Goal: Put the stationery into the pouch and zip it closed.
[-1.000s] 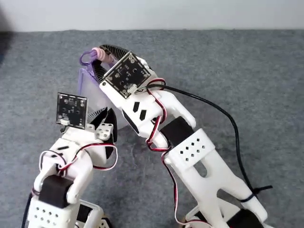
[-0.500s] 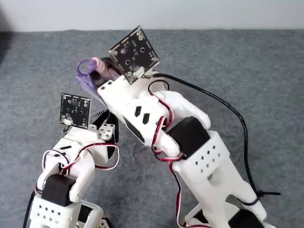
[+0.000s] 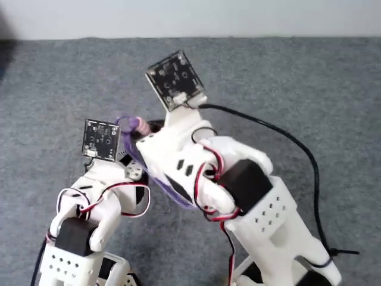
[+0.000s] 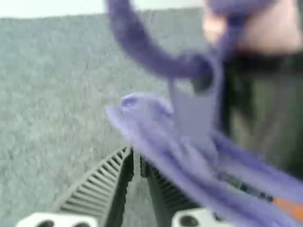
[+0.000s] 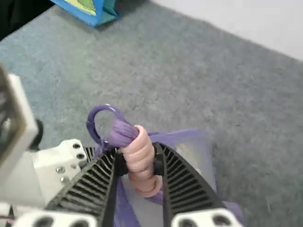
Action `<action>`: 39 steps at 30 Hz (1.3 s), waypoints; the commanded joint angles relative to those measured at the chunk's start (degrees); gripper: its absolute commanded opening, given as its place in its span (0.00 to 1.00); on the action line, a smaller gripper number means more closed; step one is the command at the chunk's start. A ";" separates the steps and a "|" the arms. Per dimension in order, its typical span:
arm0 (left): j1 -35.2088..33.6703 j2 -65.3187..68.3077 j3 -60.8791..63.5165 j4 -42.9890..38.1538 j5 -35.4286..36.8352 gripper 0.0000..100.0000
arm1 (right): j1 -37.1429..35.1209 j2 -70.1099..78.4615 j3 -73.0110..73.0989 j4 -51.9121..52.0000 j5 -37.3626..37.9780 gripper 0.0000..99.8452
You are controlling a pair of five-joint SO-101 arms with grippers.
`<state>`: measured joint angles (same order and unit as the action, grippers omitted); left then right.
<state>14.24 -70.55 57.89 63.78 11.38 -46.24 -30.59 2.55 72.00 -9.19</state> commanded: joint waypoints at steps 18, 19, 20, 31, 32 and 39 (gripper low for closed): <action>-0.70 -0.70 -23.78 32.62 -5.10 0.27 | 0.04 -18.95 24.26 -5.93 -0.26 0.01; -1.85 -0.70 -23.87 33.05 -6.86 0.27 | 0.04 -19.38 24.53 -5.93 -0.26 0.01; -3.16 -0.70 -23.87 33.32 -8.97 0.27 | 0.04 -19.56 24.62 -5.93 -0.26 0.01; -13.80 -0.70 -26.15 33.05 -29.10 0.27 | -1.45 -19.47 24.79 -6.55 6.07 0.01; -13.80 -0.70 -25.98 32.97 -29.89 0.27 | -1.98 -19.47 24.79 -6.55 6.42 0.01; -8.62 -0.70 -26.24 30.95 -29.19 0.27 | -3.82 -15.52 26.20 -14.11 6.77 0.01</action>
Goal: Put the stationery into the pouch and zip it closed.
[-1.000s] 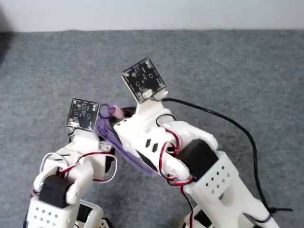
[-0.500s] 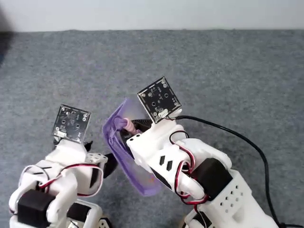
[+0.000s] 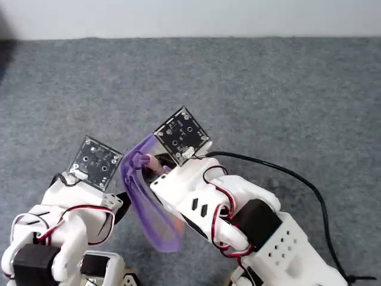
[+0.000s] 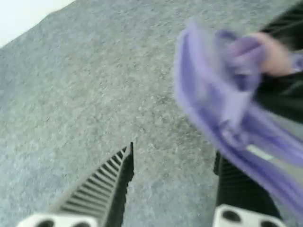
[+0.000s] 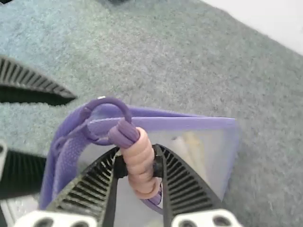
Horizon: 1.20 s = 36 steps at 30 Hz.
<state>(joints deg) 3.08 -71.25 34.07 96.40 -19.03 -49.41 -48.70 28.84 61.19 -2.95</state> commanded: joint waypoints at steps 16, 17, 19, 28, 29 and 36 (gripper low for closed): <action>9.76 0.00 4.09 -8.97 2.99 0.21 | -7.16 5.49 -3.08 -3.21 3.34 0.01; 11.69 0.00 4.26 -8.97 3.08 0.19 | -7.25 5.49 -3.87 -2.95 3.34 0.01; 15.91 0.00 4.79 -8.97 3.16 0.15 | -8.31 5.49 -4.66 -2.77 3.34 0.01; 18.90 0.00 8.84 -12.48 3.16 0.01 | -9.27 1.63 -5.27 4.35 3.34 0.01; 17.93 0.00 8.84 -12.48 3.16 0.01 | -9.10 0.57 -5.27 5.23 3.34 0.01; 11.43 0.00 9.27 -12.66 3.16 0.01 | -2.07 -4.79 -5.27 11.03 3.34 0.01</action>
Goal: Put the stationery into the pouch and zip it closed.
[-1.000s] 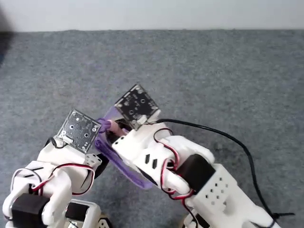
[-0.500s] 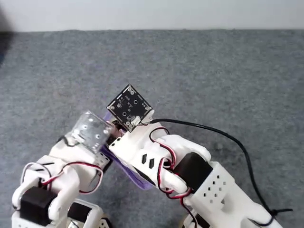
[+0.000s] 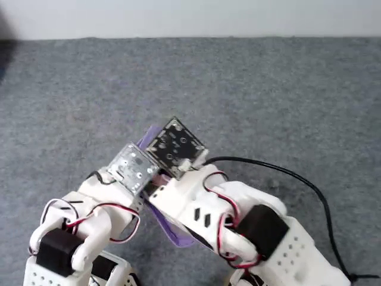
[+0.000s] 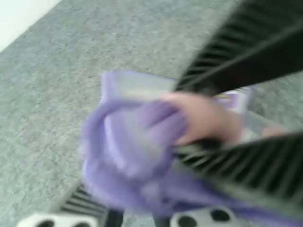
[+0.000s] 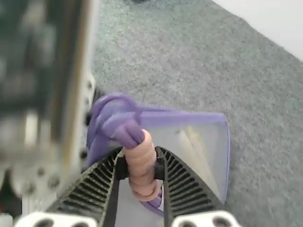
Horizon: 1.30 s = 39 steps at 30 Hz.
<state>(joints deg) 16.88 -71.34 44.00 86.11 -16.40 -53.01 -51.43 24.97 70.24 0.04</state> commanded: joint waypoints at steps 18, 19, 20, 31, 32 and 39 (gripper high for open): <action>-4.75 0.09 -2.42 -2.11 16.26 0.01 | 23.08 -4.53 -1.41 -3.03 1.49 0.01; -4.75 0.09 -3.03 -2.02 17.67 0.01 | 24.13 -4.44 -1.41 -5.23 2.20 0.01; -4.75 0.09 -3.65 -2.02 18.64 0.01 | 24.84 -4.44 -1.41 -7.34 2.64 0.01; -15.03 0.09 -11.38 0.18 19.43 0.02 | 25.54 0.57 -1.41 -30.11 16.18 0.01; -15.30 0.09 -12.44 1.49 19.43 0.02 | 25.54 1.54 -1.41 -32.66 17.41 0.01; -15.56 0.09 -13.93 6.68 19.43 0.02 | 25.19 8.66 -1.49 -46.29 22.77 0.01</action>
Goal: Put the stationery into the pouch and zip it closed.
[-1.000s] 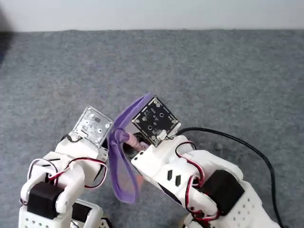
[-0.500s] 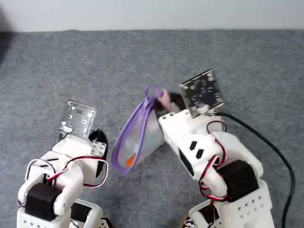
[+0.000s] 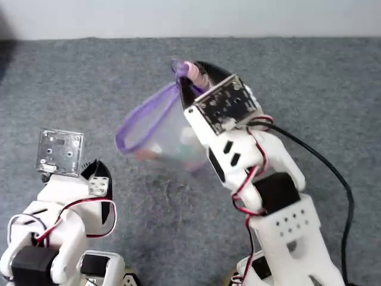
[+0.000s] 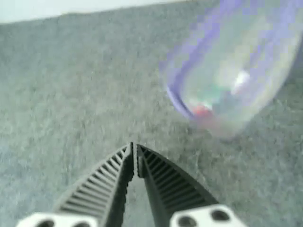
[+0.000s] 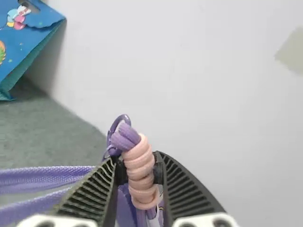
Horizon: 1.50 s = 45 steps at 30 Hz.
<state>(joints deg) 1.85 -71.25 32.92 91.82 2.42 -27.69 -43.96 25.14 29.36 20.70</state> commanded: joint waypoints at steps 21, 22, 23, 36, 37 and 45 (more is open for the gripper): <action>3.52 0.53 11.03 -25.23 0.70 0.02 | -10.42 8.13 -21.89 17.89 3.60 0.01; 3.25 0.53 12.44 -27.25 0.70 0.02 | -10.95 7.87 -22.24 19.12 3.60 0.01; 3.16 0.53 13.76 -29.45 0.70 0.02 | -11.38 7.60 -22.68 20.44 3.60 0.01; 3.34 0.26 9.89 -29.54 1.05 0.02 | -10.68 4.88 -21.89 30.46 3.25 0.01; 3.43 0.18 7.87 -26.81 1.05 0.02 | -10.59 4.88 -21.54 30.02 3.25 0.01; 7.47 0.62 -10.15 -8.44 6.24 0.19 | -10.68 5.05 -18.99 27.12 3.25 0.01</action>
<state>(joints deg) 8.35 -70.90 30.20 78.90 5.32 -38.86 -37.71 6.42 58.20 23.78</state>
